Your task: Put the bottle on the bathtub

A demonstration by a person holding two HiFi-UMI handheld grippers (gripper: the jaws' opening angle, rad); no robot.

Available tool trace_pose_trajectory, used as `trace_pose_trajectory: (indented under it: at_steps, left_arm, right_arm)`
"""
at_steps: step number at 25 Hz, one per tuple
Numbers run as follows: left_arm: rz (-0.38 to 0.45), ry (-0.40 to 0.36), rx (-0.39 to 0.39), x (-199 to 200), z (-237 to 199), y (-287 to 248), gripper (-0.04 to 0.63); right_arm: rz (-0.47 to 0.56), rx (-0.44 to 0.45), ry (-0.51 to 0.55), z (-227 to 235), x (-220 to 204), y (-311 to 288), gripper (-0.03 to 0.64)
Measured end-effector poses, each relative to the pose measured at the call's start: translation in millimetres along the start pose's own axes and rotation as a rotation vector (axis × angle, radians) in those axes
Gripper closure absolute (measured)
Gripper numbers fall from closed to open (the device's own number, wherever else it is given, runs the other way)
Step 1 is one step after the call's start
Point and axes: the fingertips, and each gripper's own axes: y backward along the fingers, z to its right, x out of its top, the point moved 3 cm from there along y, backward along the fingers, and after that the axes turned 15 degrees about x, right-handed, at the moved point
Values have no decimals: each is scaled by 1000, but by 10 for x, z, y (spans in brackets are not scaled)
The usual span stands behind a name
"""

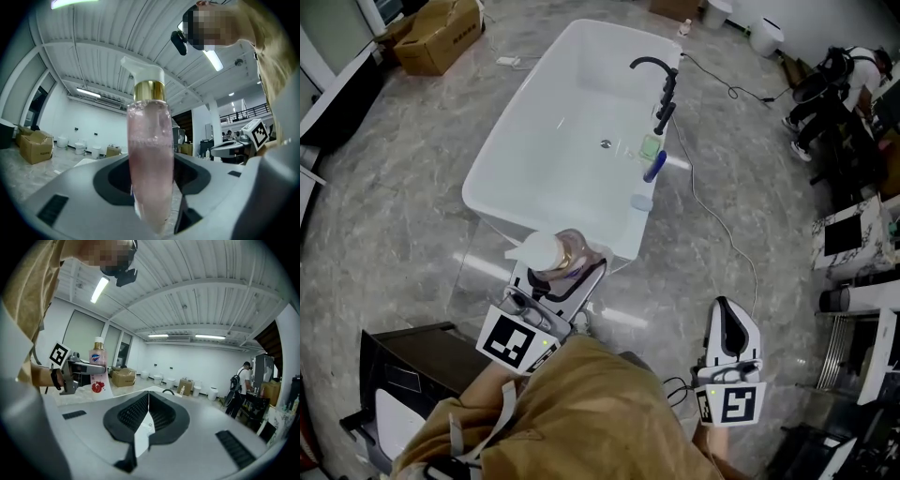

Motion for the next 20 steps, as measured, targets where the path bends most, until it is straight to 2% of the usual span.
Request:
trace_pose_trajectory:
  at_steps: [8,20]
  left_arm:
    - [-19,6,-33,-77,-30,-289,360]
    - [-50,-23,1,-209,189,-731,360]
  right_arm:
    - [-18,-49,0,169,51,-86,611]
    - [-5,10,2,699,-25,-351,611]
